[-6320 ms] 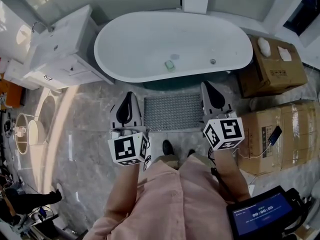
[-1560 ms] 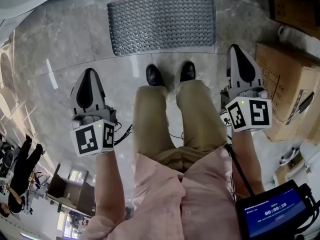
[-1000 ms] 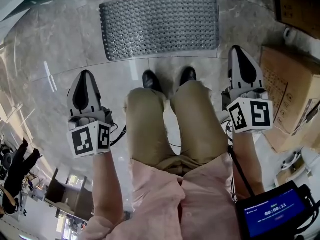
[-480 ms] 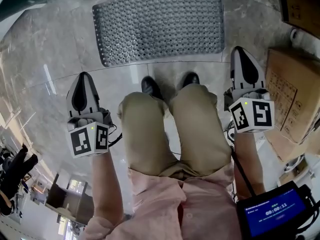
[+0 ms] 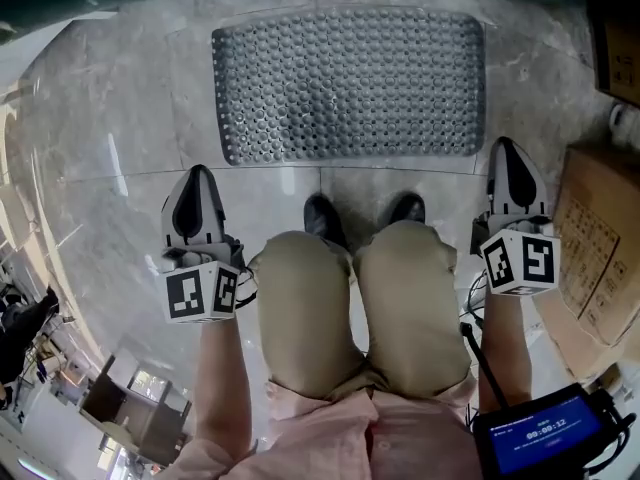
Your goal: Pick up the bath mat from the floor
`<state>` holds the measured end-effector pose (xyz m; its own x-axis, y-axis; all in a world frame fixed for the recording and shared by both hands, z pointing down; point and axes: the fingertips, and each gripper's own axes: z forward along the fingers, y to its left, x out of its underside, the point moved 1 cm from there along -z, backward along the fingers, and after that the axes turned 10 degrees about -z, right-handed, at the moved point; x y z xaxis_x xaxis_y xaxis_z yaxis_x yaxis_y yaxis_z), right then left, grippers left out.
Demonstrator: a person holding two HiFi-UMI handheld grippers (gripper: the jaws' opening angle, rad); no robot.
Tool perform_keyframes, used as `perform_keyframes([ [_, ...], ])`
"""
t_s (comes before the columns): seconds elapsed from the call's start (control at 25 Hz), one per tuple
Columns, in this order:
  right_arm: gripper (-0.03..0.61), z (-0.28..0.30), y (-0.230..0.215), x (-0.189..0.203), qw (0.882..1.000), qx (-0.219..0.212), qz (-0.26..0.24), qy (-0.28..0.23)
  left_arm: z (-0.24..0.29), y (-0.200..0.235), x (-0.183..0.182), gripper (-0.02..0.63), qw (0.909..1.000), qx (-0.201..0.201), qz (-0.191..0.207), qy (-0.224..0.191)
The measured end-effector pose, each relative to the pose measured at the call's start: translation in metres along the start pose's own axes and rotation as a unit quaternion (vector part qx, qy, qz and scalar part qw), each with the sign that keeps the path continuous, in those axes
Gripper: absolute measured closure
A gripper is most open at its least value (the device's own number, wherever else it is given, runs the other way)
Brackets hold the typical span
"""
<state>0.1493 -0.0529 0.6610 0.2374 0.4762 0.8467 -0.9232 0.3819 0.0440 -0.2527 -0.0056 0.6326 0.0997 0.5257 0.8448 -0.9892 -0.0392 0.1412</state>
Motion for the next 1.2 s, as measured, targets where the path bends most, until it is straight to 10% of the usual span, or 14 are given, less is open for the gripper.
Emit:
perform_keyframes([
  [1.2,0.56,0.125,0.009,0.073,0.999,-0.025,-0.017,-0.035,0.118,0.092,0.143,0.588,0.9979,-0.056,-0.031,0.005],
])
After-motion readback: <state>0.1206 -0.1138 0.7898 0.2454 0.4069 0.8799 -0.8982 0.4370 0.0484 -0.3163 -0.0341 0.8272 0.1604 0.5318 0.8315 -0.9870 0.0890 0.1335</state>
